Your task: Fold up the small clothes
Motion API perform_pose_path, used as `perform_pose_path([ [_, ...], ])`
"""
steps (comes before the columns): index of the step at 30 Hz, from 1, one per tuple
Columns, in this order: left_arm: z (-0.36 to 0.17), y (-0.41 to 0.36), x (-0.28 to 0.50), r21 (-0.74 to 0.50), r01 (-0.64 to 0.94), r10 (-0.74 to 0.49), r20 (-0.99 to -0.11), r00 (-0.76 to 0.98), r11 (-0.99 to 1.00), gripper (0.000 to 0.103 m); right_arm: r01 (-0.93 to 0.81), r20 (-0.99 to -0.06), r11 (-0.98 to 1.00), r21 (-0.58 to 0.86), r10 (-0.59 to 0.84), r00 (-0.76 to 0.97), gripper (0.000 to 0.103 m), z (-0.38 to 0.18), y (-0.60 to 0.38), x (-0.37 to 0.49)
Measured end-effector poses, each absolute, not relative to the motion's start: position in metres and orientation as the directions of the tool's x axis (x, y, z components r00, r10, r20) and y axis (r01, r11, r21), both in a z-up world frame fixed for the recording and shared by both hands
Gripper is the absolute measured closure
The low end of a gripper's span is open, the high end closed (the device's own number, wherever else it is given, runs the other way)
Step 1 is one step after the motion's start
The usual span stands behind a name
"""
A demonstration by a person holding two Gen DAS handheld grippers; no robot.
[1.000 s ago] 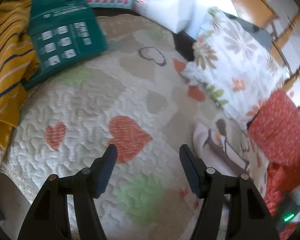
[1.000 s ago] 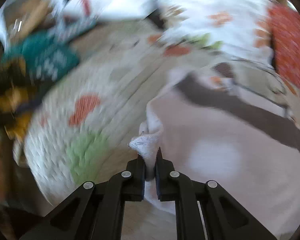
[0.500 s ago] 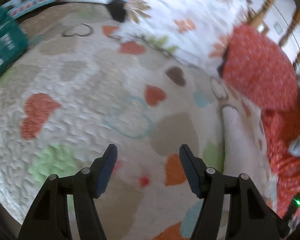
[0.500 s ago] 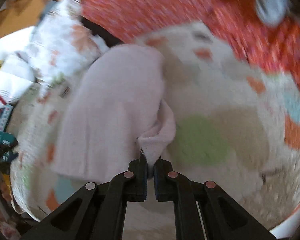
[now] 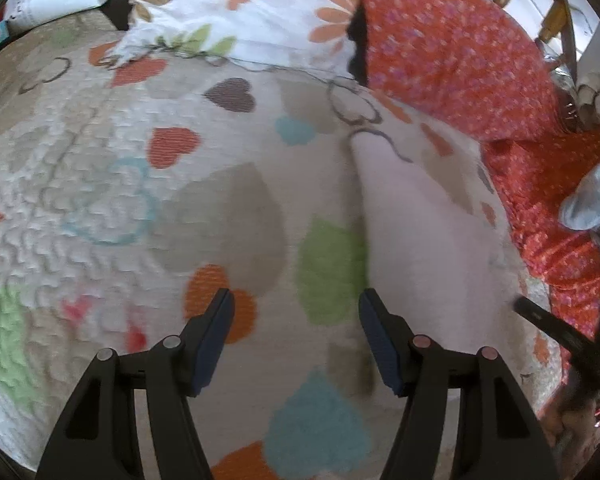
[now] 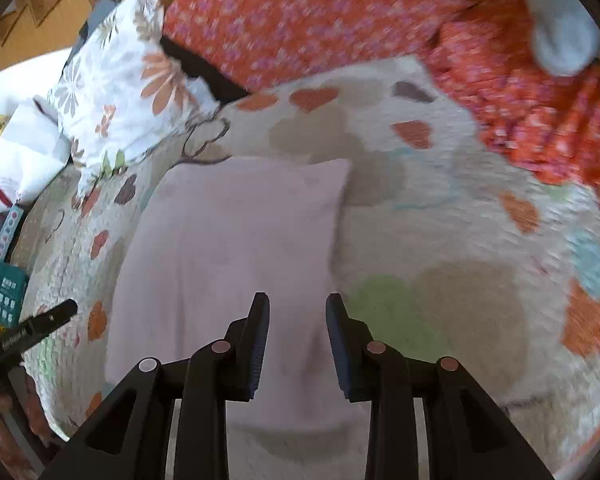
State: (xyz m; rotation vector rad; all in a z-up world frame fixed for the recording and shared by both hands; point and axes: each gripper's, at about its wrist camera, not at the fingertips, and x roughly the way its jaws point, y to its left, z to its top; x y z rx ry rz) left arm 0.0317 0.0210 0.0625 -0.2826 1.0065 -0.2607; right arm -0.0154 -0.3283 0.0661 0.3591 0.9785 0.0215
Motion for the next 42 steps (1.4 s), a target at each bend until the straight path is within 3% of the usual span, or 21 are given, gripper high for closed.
perform_pose_path([
  [2, 0.062, 0.01, 0.034, -0.361, 0.106, -0.362, -0.781, 0.509, 0.927, 0.039, 0.133, -0.827, 0.945, 0.299, 0.187, 0.529, 0.073, 0.052, -0.325, 0.006],
  [4, 0.059, -0.002, 0.036, -0.36, 0.126, -0.373, -0.783, 0.498, 0.924, 0.039, 0.125, -0.854, 0.949, 0.289, 0.197, 0.482, 0.081, 0.035, -0.319, 0.037],
  [11, 0.041, -0.031, 0.044, -0.349, 0.16, -0.383, -0.814, 0.436, 0.923, 0.037, 0.076, -0.865, 0.971, 0.225, 0.163, 0.475, 0.081, 0.02, -0.296, 0.11],
  [16, 0.028, -0.035, 0.048, -0.241, 0.136, -0.275, -0.877, 0.394, 0.961, 0.03, 0.076, -0.866, 0.975, 0.211, 0.15, 0.476, 0.081, 0.018, -0.299, 0.131],
  [17, 0.027, -0.031, 0.047, -0.248, 0.121, -0.276, -0.882, 0.382, 0.961, 0.031, 0.078, -0.862, 0.976, 0.202, 0.139, 0.488, 0.081, 0.025, -0.301, 0.129],
  [20, 0.027, -0.011, 0.048, -0.262, 0.073, -0.27, -0.888, 0.373, 0.962, 0.045, 0.081, -0.822, 0.981, 0.178, 0.103, 0.561, 0.081, 0.05, -0.298, 0.122],
  [24, 0.042, 0.019, 0.044, -0.338, 0.038, -0.321, -0.845, 0.429, 0.94, 0.045, -0.028, -0.766, 0.975, 0.219, 0.19, 0.614, 0.081, 0.076, -0.265, 0.113],
  [29, 0.052, 0.042, 0.038, -0.321, 0.017, -0.29, -0.829, 0.479, 0.947, 0.044, -0.183, -0.818, 0.963, 0.198, 0.265, 0.51, 0.081, 0.048, -0.186, 0.131],
  [32, 0.052, 0.048, 0.038, -0.293, 0.012, -0.262, -0.834, 0.486, 0.956, 0.044, -0.227, -0.826, 0.959, 0.169, 0.264, 0.498, 0.075, 0.033, -0.151, 0.136],
  [34, 0.052, 0.053, 0.038, -0.298, 0.005, -0.263, -0.835, 0.483, 0.955, 0.044, -0.26, -0.816, 0.944, 0.204, 0.311, 0.487, 0.064, 0.034, -0.142, 0.136],
  [42, 0.071, 0.053, 0.032, -0.274, 0.006, -0.231, -0.797, 0.558, 0.962, 0.036, -0.198, -0.749, 0.942, 0.27, 0.335, 0.572, 0.064, 0.072, -0.172, 0.105],
])
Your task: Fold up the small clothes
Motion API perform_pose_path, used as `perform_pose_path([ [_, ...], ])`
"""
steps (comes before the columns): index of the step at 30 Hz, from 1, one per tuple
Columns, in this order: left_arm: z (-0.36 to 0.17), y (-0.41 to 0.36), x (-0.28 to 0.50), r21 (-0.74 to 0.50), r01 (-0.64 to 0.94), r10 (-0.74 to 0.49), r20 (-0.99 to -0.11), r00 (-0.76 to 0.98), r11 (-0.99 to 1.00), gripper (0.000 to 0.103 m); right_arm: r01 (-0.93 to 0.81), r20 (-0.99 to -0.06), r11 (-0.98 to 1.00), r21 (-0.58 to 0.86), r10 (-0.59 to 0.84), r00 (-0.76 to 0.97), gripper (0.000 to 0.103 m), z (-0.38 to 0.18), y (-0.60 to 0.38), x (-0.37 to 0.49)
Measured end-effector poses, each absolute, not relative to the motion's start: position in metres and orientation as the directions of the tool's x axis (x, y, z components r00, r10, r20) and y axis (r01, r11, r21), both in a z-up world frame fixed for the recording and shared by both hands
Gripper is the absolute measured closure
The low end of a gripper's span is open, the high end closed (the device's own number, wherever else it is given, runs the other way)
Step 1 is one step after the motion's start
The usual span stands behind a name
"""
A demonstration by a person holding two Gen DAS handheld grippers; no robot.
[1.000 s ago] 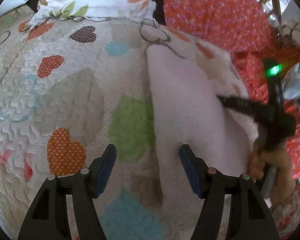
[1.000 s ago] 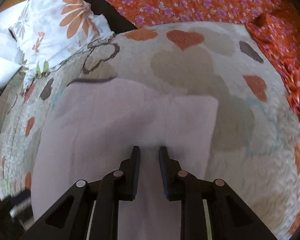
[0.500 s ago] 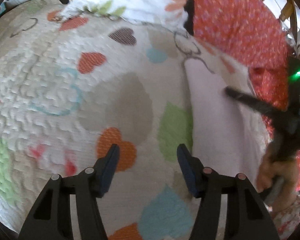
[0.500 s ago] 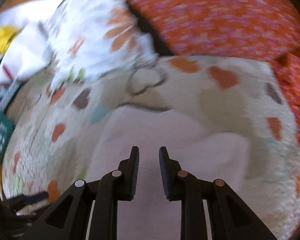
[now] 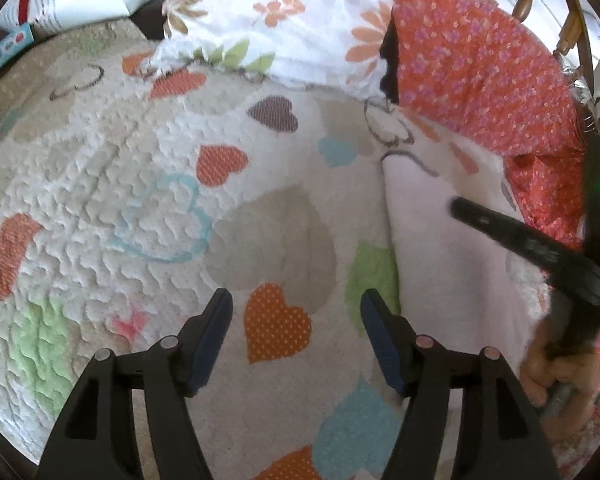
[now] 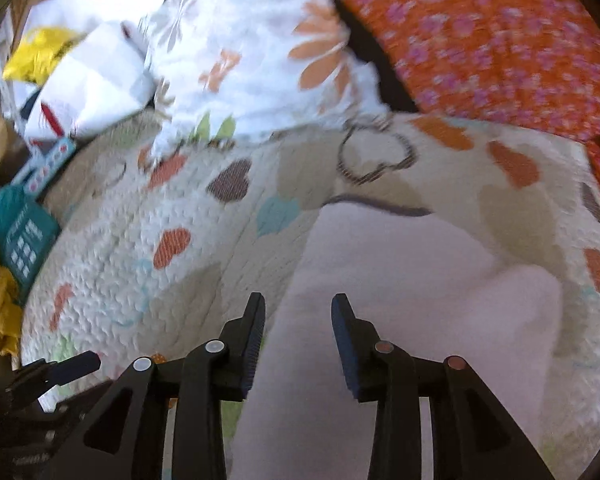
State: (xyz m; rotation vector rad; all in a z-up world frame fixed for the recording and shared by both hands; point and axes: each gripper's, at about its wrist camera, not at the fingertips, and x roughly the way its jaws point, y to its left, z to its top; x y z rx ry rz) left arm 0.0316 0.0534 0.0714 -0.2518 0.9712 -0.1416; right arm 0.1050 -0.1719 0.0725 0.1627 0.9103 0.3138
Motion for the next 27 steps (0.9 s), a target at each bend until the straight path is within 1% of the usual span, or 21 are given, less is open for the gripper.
perform_pose_path([
  [5, 0.078, 0.054, 0.023, -0.235, 0.006, -0.191, -0.774, 0.604, 0.972, 0.036, -0.108, -0.734, 0.946, 0.305, 0.306, 0.606, 0.062, 0.089, -0.208, 0.081],
  [11, 0.091, 0.054, 0.004, -0.206, 0.009, -0.159, -0.728, 0.667, 0.979, 0.034, -0.046, -0.714, 0.945, 0.324, 0.276, 0.644, 0.053, 0.108, -0.24, 0.05],
  [13, 0.1, 0.053, -0.006, -0.193, 0.019, -0.15, -0.695, 0.703, 0.981, 0.03, -0.038, -0.703, 0.943, 0.331, 0.273, 0.657, 0.05, 0.112, -0.246, 0.04],
  [15, 0.108, 0.052, -0.016, -0.178, 0.02, -0.134, -0.655, 0.744, 0.984, 0.028, -0.027, -0.695, 0.94, 0.34, 0.271, 0.666, 0.048, 0.115, -0.252, 0.029],
  [18, 0.116, 0.05, -0.036, -0.154, 0.012, -0.102, -0.592, 0.8, 0.988, 0.022, -0.015, -0.697, 0.937, 0.349, 0.27, 0.665, 0.048, 0.115, -0.258, 0.017],
  [21, 0.122, 0.047, -0.063, -0.115, -0.017, -0.046, -0.523, 0.851, 0.993, 0.016, 0.0, -0.696, 0.938, 0.346, 0.256, 0.671, 0.048, 0.115, -0.261, 0.003],
  [25, 0.127, 0.042, -0.1, -0.031, -0.072, 0.053, -0.421, 0.905, 0.997, 0.003, 0.013, -0.692, 0.937, 0.349, 0.248, 0.678, 0.046, 0.116, -0.267, -0.018],
  [27, 0.131, 0.041, -0.116, 0.008, -0.098, 0.094, -0.388, 0.917, 0.995, 0.002, 0.018, -0.689, 0.935, 0.355, 0.248, 0.681, 0.045, 0.116, -0.269, -0.029],
])
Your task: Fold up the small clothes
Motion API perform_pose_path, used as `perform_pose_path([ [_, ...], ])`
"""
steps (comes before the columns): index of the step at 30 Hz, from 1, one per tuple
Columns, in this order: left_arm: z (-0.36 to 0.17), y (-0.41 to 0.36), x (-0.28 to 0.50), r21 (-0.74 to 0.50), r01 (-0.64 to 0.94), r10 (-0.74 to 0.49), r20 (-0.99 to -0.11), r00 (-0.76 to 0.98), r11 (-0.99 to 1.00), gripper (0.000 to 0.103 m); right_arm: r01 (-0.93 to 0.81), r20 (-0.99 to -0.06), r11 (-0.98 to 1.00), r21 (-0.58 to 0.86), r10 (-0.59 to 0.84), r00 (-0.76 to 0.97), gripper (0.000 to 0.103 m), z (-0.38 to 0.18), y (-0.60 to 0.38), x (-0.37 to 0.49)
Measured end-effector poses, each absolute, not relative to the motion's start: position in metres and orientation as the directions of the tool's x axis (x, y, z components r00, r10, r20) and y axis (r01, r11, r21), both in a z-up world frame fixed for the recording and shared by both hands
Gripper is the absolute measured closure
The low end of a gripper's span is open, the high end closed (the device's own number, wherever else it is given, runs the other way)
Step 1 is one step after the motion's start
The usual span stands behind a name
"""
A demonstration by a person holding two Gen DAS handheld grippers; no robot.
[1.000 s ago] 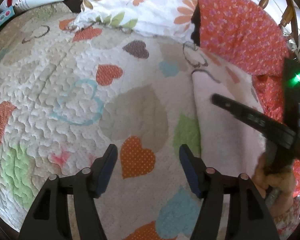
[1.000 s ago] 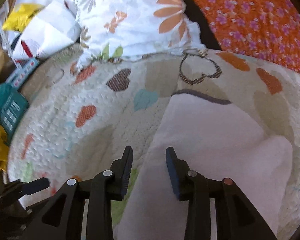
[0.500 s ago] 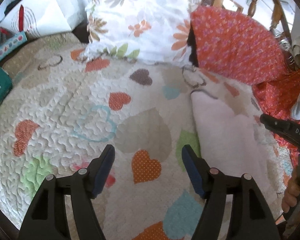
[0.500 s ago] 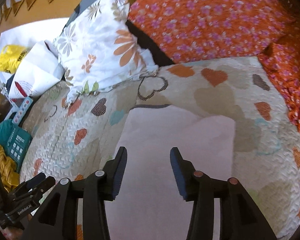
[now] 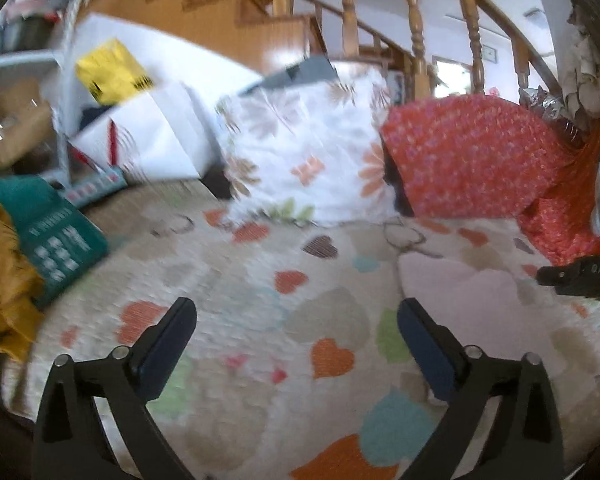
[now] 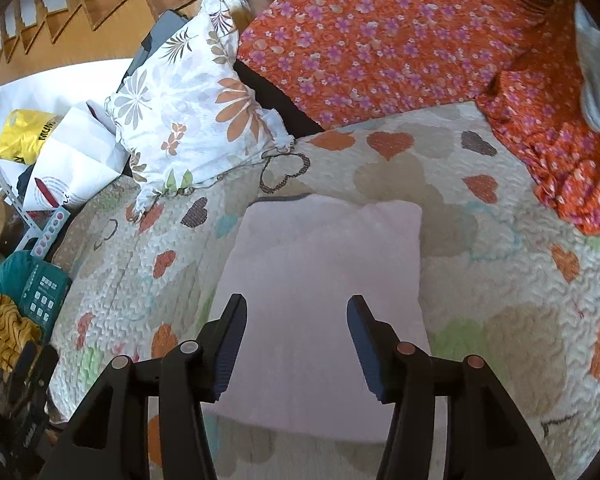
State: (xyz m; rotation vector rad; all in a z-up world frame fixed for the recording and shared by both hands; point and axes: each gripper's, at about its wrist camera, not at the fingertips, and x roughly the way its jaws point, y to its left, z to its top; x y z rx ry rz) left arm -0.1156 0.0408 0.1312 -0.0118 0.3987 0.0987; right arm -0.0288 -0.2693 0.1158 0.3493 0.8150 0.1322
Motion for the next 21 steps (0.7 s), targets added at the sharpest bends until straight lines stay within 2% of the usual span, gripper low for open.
perform_pose_path([
  [3, 0.145, 0.041, -0.136, 0.021, -0.114, 0.114, -0.365, 0.924, 0.993, 0.002, 0.027, -0.685, 0.937, 0.347, 0.234, 0.69, 0.043, 0.116, -0.272, -0.046],
  [9, 0.178, 0.052, -0.185, -0.054, -0.142, 0.116, -0.332, 0.936, 0.988, 0.0, 0.048, -0.674, 0.934, 0.353, 0.219, 0.705, 0.043, 0.117, -0.284, -0.081],
  [15, 0.202, 0.052, -0.209, -0.065, -0.149, 0.112, -0.395, 0.912, 0.987, 0.0, 0.089, -0.656, 0.907, 0.413, 0.228, 0.72, 0.042, 0.125, -0.305, -0.113],
  [17, 0.209, 0.052, -0.211, -0.086, -0.146, 0.1, -0.398, 0.912, 0.986, 0.0, 0.094, -0.641, 0.887, 0.453, 0.25, 0.726, 0.04, 0.137, -0.314, -0.113],
  [19, 0.214, 0.052, -0.211, -0.122, -0.145, 0.084, -0.402, 0.912, 0.982, 0.0, 0.095, -0.608, 0.871, 0.482, 0.254, 0.752, 0.033, 0.15, -0.321, -0.11],
  [21, 0.216, 0.05, -0.209, -0.144, -0.142, 0.072, -0.405, 0.911, 0.979, 0.0, 0.093, -0.586, 0.875, 0.475, 0.236, 0.775, 0.032, 0.155, -0.323, -0.107],
])
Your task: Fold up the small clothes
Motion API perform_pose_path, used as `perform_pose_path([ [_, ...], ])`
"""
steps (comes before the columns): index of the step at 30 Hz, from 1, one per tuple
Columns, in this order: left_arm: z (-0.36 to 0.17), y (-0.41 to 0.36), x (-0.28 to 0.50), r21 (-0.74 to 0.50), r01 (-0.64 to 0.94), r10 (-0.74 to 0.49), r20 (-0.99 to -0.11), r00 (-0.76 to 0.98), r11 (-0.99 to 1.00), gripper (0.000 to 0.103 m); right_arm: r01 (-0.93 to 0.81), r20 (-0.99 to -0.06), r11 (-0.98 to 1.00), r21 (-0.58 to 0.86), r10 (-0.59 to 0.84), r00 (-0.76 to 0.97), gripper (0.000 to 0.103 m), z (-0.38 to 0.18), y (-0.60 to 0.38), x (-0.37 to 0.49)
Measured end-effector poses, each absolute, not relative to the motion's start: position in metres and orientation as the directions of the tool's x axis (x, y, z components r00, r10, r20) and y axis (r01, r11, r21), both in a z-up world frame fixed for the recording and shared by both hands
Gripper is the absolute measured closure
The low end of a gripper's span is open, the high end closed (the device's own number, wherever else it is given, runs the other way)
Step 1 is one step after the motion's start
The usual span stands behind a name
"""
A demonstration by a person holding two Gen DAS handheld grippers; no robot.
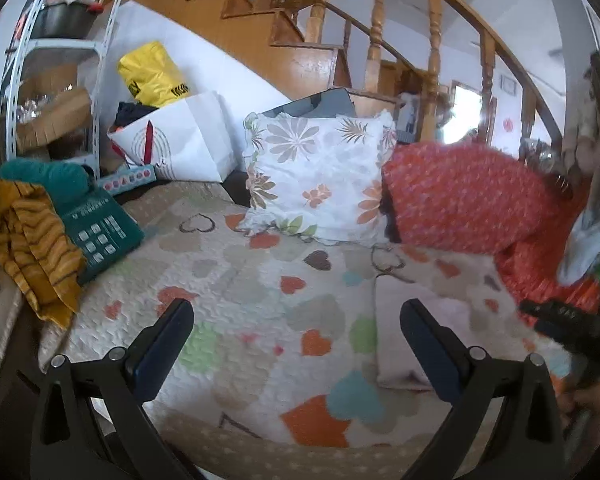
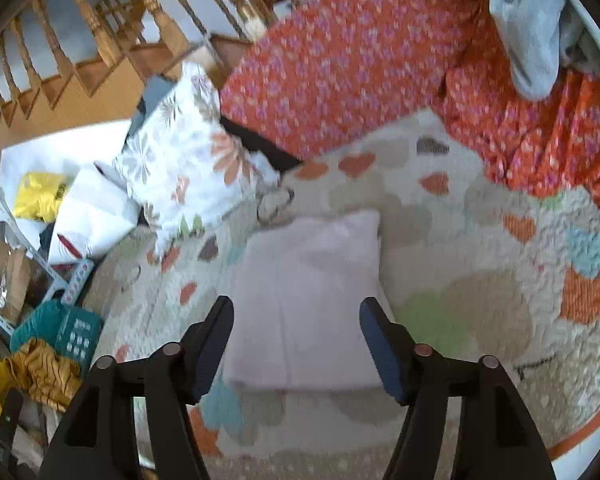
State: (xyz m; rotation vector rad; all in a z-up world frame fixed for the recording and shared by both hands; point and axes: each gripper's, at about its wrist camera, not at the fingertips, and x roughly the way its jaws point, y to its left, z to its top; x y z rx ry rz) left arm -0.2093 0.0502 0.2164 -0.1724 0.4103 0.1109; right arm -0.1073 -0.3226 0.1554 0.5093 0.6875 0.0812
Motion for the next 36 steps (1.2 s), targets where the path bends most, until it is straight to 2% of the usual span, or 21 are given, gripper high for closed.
perform_pose_path([
  [4, 0.222, 0.041, -0.202, -0.109, -0.128, 0.075, -0.4, 0.913, 0.986, 0.0, 0.094, -0.618, 0.903, 0.418, 0.207, 0.758, 0.032, 0.147, -0.321, -0.09],
  [8, 0.23, 0.027, -0.196, -0.055, -0.135, 0.107, -0.348, 0.931, 0.989, 0.0, 0.124, -0.632, 0.904, 0.41, 0.183, 0.753, 0.032, 0.137, -0.333, -0.078],
  [11, 0.234, 0.016, -0.184, -0.058, -0.11, 0.085, -0.328, 0.941, 0.992, 0.0, 0.138, -0.633, 0.917, 0.375, 0.144, 0.761, 0.032, 0.13, -0.343, -0.072],
  [14, 0.226, 0.001, -0.16, -0.103, -0.059, 0.014, -0.396, 0.918, 0.993, 0.0, 0.153, -0.656, 0.93, 0.335, 0.114, 0.746, 0.032, 0.119, -0.352, -0.069],
  [16, 0.212, -0.012, -0.139, -0.139, -0.027, -0.046, -0.491, 0.87, 0.99, 0.0, 0.166, -0.684, 0.911, 0.379, 0.155, 0.713, 0.032, 0.111, -0.362, -0.067],
  [18, 0.192, -0.022, -0.117, -0.167, -0.027, -0.076, -0.579, 0.811, 0.986, 0.0, 0.152, -0.665, 0.876, 0.458, 0.224, 0.712, 0.032, 0.108, -0.374, -0.07],
  [21, 0.161, -0.031, -0.09, -0.244, -0.021, -0.148, -0.653, 0.743, 0.97, 0.0, 0.171, -0.674, 0.897, 0.408, 0.17, 0.719, 0.032, 0.102, -0.381, -0.073],
  [24, 0.129, -0.048, -0.061, -0.237, -0.011, -0.165, -0.71, 0.685, 0.972, 0.0, 0.189, -0.698, 0.918, 0.347, 0.119, 0.706, 0.032, 0.09, -0.386, -0.073],
  [26, 0.111, -0.063, -0.044, -0.187, 0.001, -0.141, -0.738, 0.66, 0.982, 0.001, 0.2, -0.727, 0.924, 0.326, 0.11, 0.678, 0.032, 0.08, -0.39, -0.069],
  [29, 0.082, -0.077, -0.015, -0.179, 0.02, -0.155, -0.789, 0.595, 0.984, 0.01, 0.195, -0.731, 0.924, 0.329, 0.119, 0.672, 0.032, 0.074, -0.393, -0.068],
  [31, 0.063, -0.081, 0.0, -0.097, -0.02, -0.07, -0.831, 0.551, 0.995, 0.029, 0.184, -0.738, 0.924, 0.336, 0.137, 0.661, 0.032, 0.07, -0.391, -0.064],
  [33, 0.037, -0.084, 0.013, -0.015, -0.018, -0.005, -0.872, 0.489, 1.0, 0.032, 0.178, -0.741, 0.922, 0.343, 0.149, 0.655, 0.032, 0.068, -0.387, -0.06],
  [36, 0.028, -0.072, 0.016, -0.091, 0.005, -0.083, -0.889, 0.451, 0.996, 0.033, 0.174, -0.746, 0.927, 0.332, 0.146, 0.649, 0.032, 0.068, -0.382, -0.057],
])
